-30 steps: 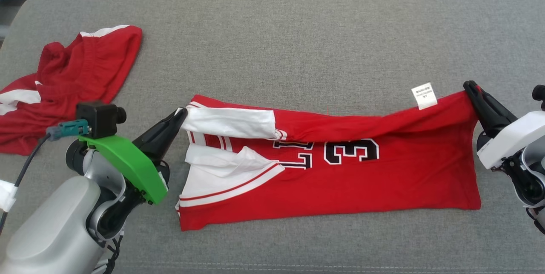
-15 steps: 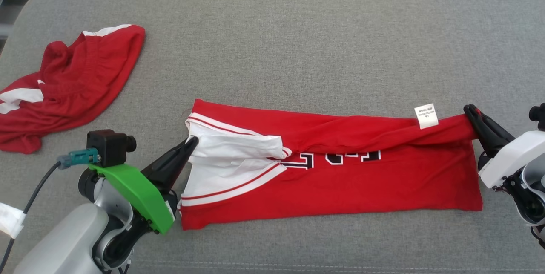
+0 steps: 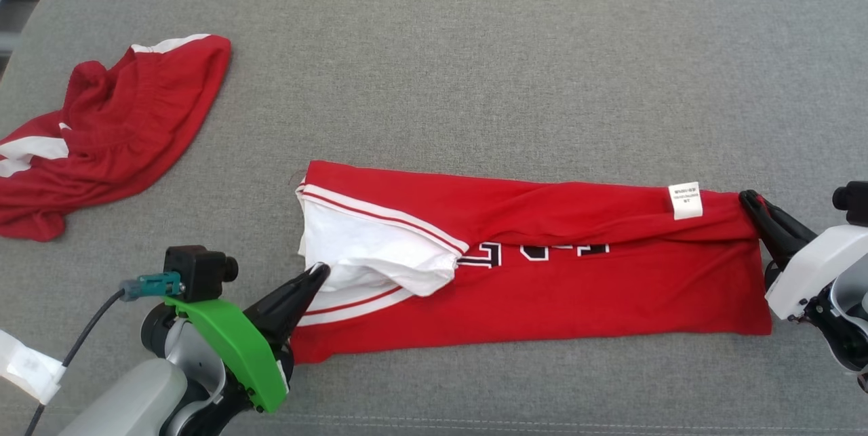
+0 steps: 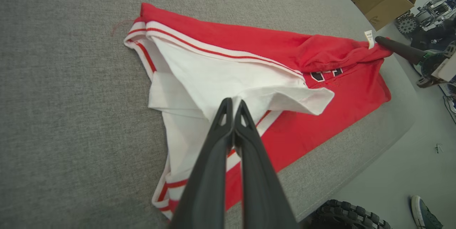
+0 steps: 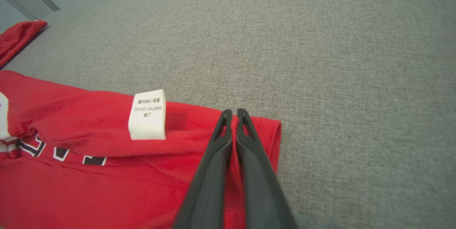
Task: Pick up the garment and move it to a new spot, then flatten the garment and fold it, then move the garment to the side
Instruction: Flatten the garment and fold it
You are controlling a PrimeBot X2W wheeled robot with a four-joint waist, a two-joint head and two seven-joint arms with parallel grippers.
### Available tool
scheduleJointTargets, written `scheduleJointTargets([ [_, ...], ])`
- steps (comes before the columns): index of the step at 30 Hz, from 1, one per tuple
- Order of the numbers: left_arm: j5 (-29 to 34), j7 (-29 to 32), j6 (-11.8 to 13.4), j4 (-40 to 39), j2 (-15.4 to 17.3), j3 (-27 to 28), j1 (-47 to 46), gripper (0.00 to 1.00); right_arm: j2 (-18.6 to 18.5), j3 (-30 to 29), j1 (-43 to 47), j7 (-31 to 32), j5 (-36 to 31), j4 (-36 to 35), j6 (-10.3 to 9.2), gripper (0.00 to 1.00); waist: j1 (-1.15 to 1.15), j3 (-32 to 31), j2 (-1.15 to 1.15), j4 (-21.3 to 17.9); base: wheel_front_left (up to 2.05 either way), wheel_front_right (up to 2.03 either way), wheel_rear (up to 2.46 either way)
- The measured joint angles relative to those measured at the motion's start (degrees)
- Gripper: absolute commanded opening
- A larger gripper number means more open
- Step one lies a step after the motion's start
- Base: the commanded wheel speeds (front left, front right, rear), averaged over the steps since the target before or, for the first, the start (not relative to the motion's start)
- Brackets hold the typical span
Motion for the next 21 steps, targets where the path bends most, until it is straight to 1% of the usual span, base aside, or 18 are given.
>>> scheduleJointTargets([
  [9,0.01,0.73,0.0,0.89,0.51,-1.2,0.55,0.0,0.02,0.07,-0.96,-0.53,-0.27,2.97,0.0,0.0,0.0,0.17,0.0,-0.08,0.0,0.0,0.0],
  [11,0.01,0.74,0.0,1.01,0.51,-1.46,0.66,0.0,0.07,0.19,-1.09,-0.56,-0.27,3.2,0.0,0.09,0.0,0.18,0.0,-0.08,0.0,0.0,0.0],
  [15,0.01,1.32,0.0,1.03,0.44,-2.15,0.68,0.0,0.54,0.91,-1.12,-0.81,-0.27,3.79,0.0,0.18,0.0,0.13,0.0,-0.09,0.0,0.0,0.0],
  [16,0.01,1.4,0.0,1.07,0.44,-2.49,0.69,0.0,0.68,1.14,-1.13,-0.87,-0.27,3.91,0.0,0.23,0.0,0.09,0.0,-0.11,0.0,0.0,0.0],
  [17,0.01,1.62,0.0,1.12,0.44,-2.77,0.7,0.0,0.83,1.32,-1.14,-0.99,-0.27,4.09,0.0,0.29,0.0,0.05,0.0,-0.13,0.0,0.0,0.0],
  [19,0.01,1.82,0.0,1.27,0.43,-3.21,0.76,0.0,1.01,1.56,-1.14,-1.03,-0.27,4.46,0.0,0.46,0.0,-0.07,0.0,-0.18,0.0,0.0,0.0],
  [20,0.01,1.83,0.0,1.34,0.42,-3.27,0.83,0.0,1.05,1.68,-1.14,-1.03,-0.27,4.67,0.0,0.46,0.0,-0.14,0.0,-0.2,0.0,0.0,0.0],
  [21,0.01,1.83,0.0,1.4,0.4,-3.33,0.91,0.0,1.09,1.79,-1.14,-1.04,-0.27,4.89,0.0,1.0,0.0,-0.21,0.0,-0.23,0.0,0.0,0.0],
])
